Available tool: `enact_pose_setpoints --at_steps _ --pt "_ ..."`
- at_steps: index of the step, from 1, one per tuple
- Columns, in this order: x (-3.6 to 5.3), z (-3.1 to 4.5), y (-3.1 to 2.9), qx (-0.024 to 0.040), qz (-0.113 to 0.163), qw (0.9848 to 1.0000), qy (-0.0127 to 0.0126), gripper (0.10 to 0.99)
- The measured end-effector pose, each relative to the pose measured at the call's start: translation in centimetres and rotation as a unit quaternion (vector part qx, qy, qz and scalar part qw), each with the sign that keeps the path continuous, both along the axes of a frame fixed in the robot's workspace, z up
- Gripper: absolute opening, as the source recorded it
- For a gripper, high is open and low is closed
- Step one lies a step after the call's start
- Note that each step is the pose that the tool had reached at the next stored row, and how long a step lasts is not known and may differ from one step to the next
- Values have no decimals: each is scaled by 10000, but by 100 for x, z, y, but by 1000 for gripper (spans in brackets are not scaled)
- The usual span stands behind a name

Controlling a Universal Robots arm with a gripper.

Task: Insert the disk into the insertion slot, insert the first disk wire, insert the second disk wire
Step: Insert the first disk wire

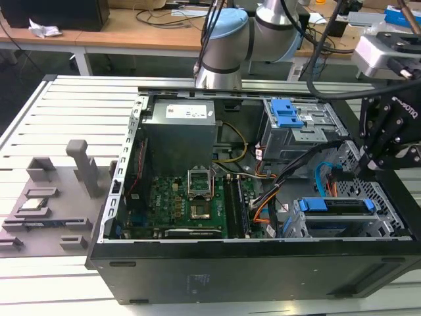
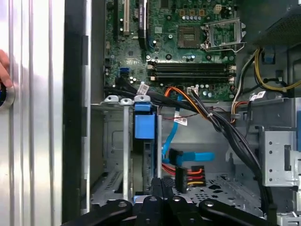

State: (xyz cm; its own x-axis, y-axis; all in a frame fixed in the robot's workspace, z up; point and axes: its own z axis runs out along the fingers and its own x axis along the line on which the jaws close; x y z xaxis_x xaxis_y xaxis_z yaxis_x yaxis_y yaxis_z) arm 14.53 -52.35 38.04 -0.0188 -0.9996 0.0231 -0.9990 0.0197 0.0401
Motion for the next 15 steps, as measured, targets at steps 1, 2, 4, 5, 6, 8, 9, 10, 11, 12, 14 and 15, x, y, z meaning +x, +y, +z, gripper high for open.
enact_pose_setpoints --at_steps 1,2,4,5,6,8,9,10,11,12,14,15 --pt "0 -16 31 -5 0 10000 0 106" --pt "2 -52 109 -19 0 10000 0 106" --pt "3 -126 197 -54 0 10000 0 106" --pt "3 -131 197 -58 0 10000 0 106" --pt "3 -132 197 -58 0 10000 0 106" --pt "3 -132 197 -58 0 10000 0 106" --pt "3 -132 197 -58 0 10000 0 106" --pt "3 -132 197 -58 0 10000 0 114" --pt "3 -132 197 -58 0 10000 0 173" --pt "3 -133 197 -58 0 10000 0 235" --pt "3 -133 197 -58 0 10000 0 302" --pt "2 -144 198 -62 1 10000 0 302"
